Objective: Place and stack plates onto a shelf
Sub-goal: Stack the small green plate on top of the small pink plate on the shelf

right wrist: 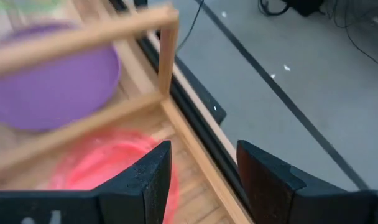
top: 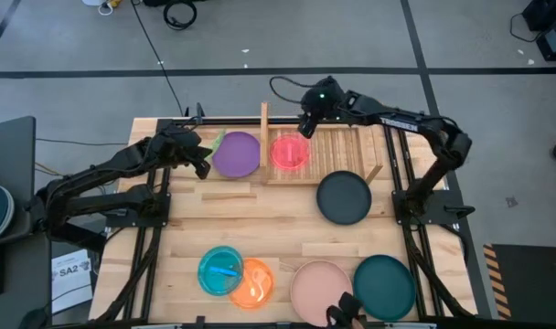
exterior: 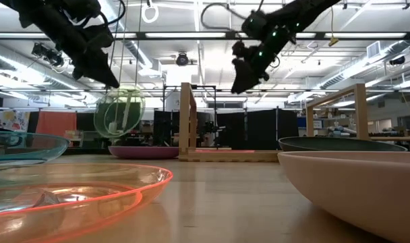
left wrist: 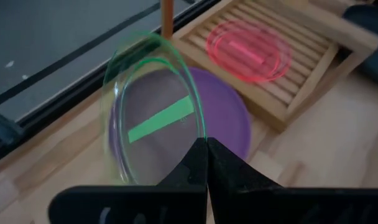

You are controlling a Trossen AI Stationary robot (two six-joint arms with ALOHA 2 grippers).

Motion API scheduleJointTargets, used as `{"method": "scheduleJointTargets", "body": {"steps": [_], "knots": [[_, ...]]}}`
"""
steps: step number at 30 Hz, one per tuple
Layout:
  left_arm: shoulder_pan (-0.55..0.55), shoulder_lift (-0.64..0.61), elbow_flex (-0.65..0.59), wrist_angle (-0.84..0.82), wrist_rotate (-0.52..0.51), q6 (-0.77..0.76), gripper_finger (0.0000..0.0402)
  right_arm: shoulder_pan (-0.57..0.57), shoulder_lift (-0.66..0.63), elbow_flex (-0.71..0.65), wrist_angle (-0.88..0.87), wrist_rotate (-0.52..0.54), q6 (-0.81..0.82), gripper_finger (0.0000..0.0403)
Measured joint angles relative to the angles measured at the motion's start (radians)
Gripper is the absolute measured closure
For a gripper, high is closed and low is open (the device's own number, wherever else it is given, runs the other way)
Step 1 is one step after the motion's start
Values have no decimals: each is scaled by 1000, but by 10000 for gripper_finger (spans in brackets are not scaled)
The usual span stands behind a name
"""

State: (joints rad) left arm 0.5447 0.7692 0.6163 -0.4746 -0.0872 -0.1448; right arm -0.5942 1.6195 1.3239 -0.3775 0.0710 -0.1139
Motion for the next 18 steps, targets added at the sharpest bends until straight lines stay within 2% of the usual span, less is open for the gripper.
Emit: {"method": "scheduleJointTargets", "body": {"steps": [3,12,18], "knots": [[-16,0,0,30,0,2,401,2,-51,0,3,-55,25,215],[-80,0,0,85,8,2,401,49,-137,0,142,-335,7,215],[-121,0,0,107,9,9,401,126,-127,0,262,-400,-67,215]]}}
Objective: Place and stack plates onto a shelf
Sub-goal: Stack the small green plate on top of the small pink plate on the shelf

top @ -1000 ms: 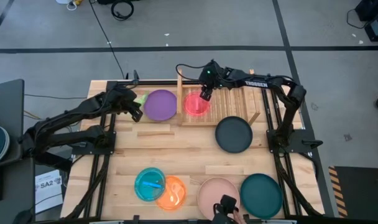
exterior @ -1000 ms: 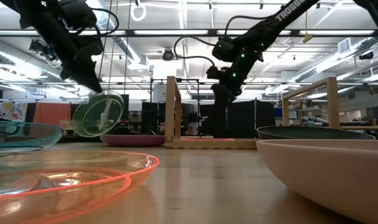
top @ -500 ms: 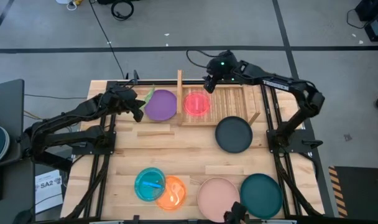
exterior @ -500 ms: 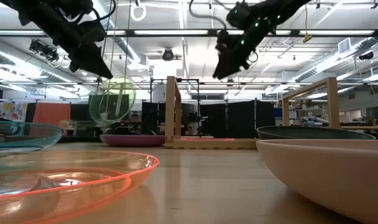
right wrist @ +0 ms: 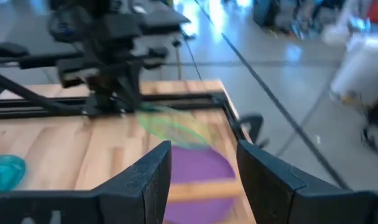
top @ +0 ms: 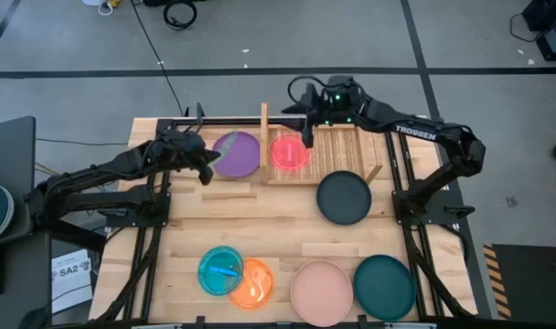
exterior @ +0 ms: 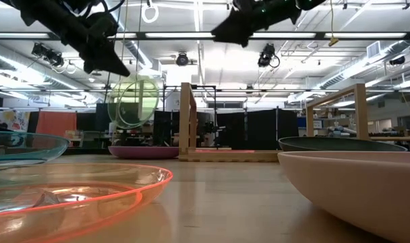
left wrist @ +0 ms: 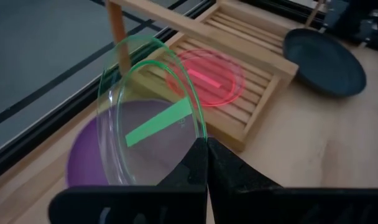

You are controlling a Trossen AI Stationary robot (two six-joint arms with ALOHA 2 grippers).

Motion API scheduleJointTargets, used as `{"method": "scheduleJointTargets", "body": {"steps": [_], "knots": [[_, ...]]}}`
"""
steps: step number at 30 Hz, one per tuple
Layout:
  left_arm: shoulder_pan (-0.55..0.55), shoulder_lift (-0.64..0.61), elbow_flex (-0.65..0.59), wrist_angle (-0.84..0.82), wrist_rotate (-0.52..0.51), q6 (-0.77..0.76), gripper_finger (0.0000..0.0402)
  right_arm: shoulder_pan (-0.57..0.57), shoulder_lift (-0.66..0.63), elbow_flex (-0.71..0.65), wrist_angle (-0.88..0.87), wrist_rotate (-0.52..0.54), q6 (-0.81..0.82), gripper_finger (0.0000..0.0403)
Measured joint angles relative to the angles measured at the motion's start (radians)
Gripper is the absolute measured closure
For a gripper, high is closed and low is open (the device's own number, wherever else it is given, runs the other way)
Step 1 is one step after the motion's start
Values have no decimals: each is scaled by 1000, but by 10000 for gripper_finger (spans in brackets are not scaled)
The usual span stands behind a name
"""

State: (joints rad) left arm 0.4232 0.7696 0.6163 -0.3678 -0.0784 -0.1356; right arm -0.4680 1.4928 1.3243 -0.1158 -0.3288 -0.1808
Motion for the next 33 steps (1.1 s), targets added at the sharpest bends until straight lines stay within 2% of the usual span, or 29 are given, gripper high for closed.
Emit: {"method": "scheduleJointTargets", "body": {"steps": [4,13,18,33], "knots": [[-28,0,0,2,3,16,401,52,20,0,70,-21,-37,215],[-98,0,0,-2,49,17,401,128,74,2,109,-69,-62,215],[-149,0,0,-3,97,15,401,153,76,0,100,-72,-59,215],[-362,0,0,-14,139,-70,401,238,76,0,64,-95,-58,215]]}}
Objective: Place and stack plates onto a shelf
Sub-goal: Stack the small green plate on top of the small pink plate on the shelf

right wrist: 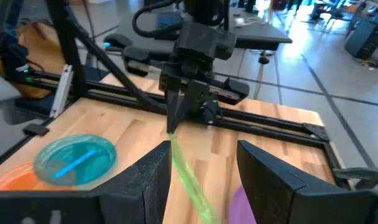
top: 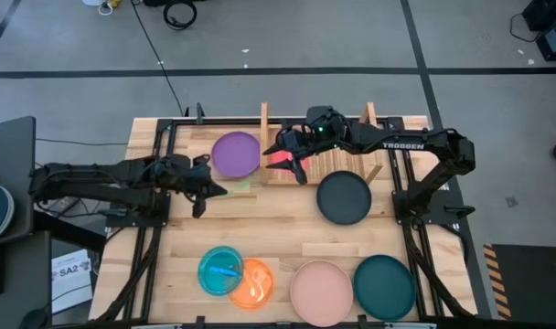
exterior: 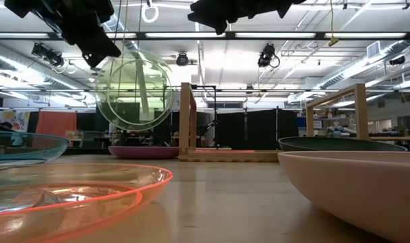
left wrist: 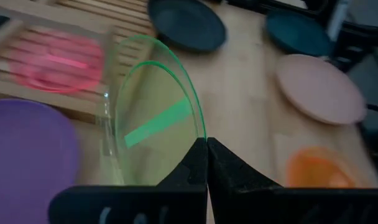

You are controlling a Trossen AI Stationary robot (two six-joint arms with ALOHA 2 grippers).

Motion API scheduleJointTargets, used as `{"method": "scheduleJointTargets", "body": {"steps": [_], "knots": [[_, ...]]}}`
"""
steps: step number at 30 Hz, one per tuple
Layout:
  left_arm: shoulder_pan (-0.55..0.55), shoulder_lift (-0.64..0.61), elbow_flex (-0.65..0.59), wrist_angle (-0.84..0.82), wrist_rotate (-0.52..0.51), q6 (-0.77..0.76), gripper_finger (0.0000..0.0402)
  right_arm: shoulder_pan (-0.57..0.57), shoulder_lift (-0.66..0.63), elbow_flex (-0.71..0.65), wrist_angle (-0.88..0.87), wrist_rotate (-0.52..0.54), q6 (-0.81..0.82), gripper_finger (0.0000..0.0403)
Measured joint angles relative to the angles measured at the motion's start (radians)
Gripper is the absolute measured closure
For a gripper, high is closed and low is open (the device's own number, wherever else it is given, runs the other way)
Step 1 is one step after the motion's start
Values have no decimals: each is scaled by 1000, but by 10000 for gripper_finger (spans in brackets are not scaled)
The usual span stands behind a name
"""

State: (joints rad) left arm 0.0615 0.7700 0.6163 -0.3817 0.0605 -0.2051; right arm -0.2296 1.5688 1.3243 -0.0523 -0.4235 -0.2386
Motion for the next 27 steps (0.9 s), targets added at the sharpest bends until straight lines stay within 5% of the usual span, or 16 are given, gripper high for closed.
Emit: {"method": "scheduleJointTargets", "body": {"steps": [19,27], "knots": [[-242,2,0,14,32,-73,401,115,56,0,-8,-3,0,215],[-280,2,0,18,31,-73,401,126,179,0,38,-138,1,215]]}}
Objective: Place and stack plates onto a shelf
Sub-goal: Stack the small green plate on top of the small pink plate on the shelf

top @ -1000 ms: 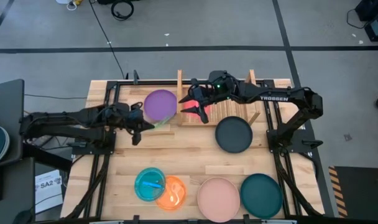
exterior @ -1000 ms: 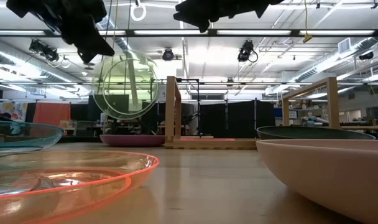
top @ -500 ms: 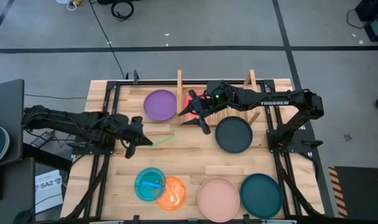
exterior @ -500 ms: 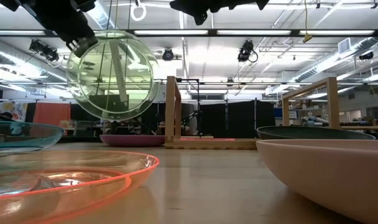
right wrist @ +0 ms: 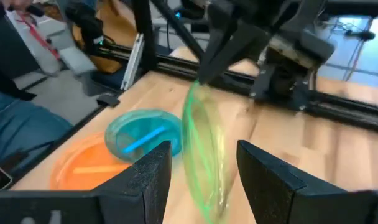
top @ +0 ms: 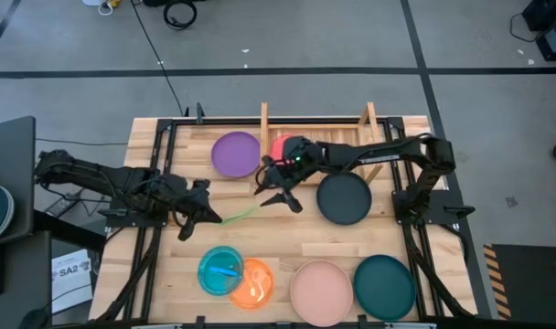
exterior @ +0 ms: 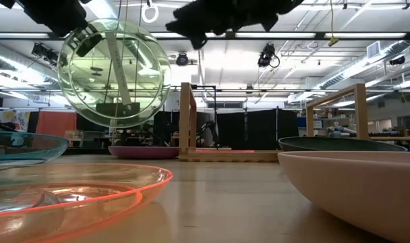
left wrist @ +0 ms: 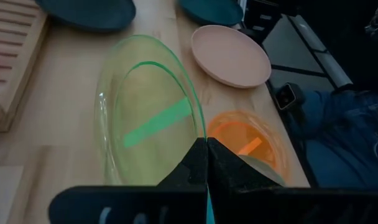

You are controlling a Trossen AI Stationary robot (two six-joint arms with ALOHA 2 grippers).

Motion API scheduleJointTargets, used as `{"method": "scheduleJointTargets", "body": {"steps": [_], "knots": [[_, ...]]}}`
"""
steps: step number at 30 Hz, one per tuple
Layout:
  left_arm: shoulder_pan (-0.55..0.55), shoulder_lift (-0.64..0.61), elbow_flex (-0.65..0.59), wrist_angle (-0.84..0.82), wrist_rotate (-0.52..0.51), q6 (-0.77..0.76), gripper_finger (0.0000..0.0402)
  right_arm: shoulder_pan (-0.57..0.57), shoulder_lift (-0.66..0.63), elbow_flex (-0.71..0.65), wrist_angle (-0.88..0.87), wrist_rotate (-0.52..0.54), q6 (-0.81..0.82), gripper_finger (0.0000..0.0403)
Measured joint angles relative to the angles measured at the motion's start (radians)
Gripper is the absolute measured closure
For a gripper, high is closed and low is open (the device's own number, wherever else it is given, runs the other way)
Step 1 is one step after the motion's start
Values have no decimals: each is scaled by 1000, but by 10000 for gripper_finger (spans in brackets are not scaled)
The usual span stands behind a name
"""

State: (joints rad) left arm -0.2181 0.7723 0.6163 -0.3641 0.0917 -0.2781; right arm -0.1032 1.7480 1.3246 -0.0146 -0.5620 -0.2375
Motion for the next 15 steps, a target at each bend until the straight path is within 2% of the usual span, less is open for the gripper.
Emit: {"method": "scheduleJointTargets", "body": {"steps": [4,15], "knots": [[-11,0,0,0,0,0,401,-1,52,-1,25,-86,-1,215],[-12,0,0,2,0,0,401,1,137,-1,87,-145,-1,215]]}}
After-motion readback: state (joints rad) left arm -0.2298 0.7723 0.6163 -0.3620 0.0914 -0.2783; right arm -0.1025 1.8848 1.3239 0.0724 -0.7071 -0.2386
